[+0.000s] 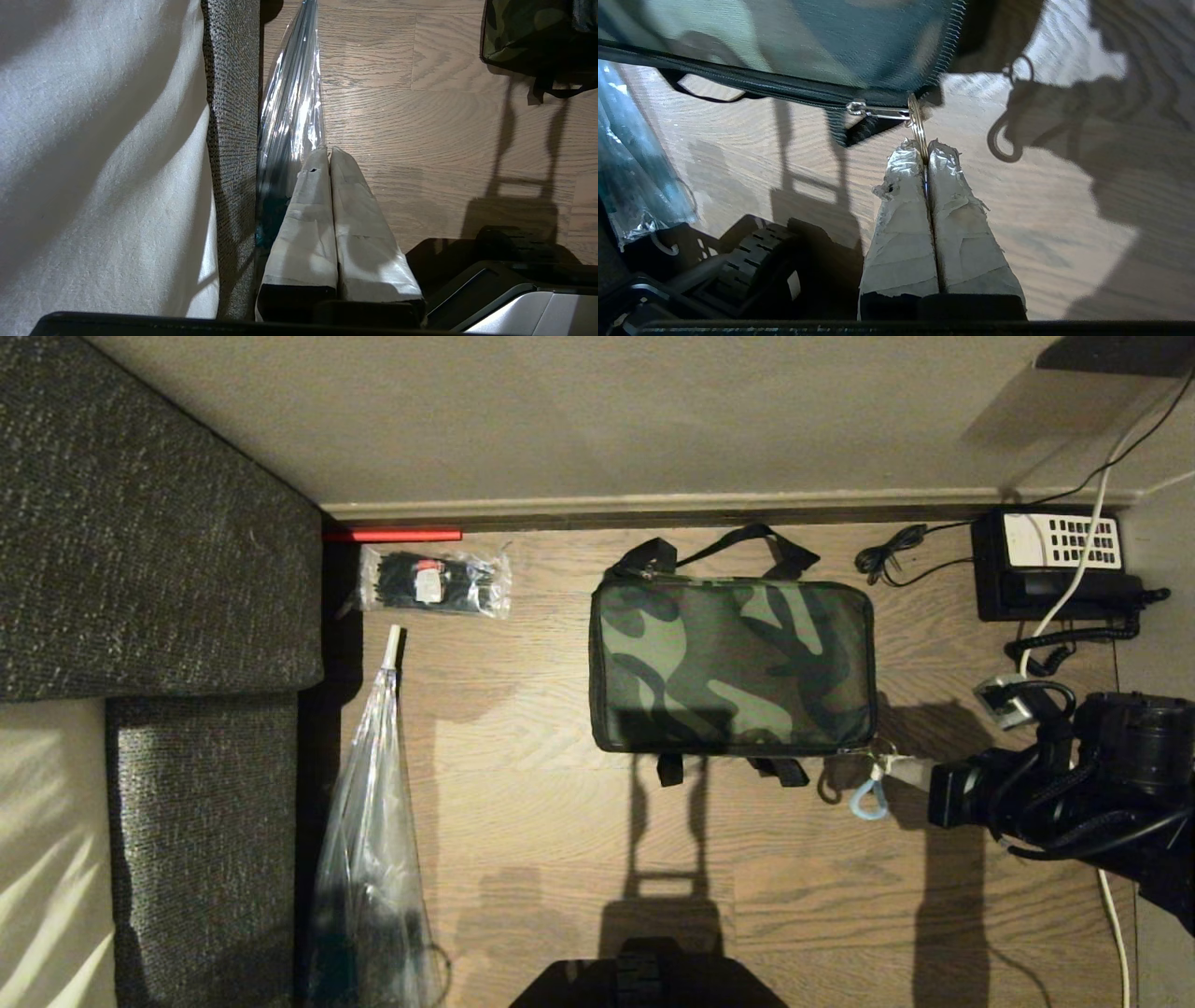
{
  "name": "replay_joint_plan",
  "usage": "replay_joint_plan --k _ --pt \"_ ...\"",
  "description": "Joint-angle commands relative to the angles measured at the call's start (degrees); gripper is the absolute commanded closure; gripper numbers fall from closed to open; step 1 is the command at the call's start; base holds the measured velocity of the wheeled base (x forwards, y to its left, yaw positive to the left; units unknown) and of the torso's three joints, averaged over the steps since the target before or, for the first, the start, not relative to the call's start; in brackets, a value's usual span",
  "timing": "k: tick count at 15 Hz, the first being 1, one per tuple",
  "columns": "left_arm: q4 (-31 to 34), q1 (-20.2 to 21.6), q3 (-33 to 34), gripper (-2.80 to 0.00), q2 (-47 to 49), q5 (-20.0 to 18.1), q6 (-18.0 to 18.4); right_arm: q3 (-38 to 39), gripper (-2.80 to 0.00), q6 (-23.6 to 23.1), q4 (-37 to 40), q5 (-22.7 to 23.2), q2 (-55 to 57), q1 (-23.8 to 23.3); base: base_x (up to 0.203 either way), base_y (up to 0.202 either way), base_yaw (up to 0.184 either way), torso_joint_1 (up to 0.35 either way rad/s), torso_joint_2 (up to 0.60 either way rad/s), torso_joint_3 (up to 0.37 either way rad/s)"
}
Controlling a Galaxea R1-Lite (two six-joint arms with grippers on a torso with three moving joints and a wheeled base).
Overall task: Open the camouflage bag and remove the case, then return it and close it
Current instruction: Open the top of the storage box
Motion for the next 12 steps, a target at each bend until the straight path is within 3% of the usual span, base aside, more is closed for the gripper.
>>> replay_joint_plan --k 1,5,12 --pt "0.0 0.0 0.0 0.00 0.0 0.0 0.0 -0.4 0.00 -0.4 0.5 0.3 0.2 -1.7 0.000 0.000 0.000 0.000 0.00 0.000" --pt "0.0 0.0 0.0 0.00 0.0 0.0 0.0 -1.4 0.00 -3.3 3.4 3.5 0.3 -5.7 0.000 0.000 0.000 0.000 0.00 0.000" --pt "0.0 0.0 0.0 0.00 0.0 0.0 0.0 -4.5 0.00 -3.3 3.4 5.1 0.7 -6.6 0.000 0.000 0.000 0.000 0.00 0.000"
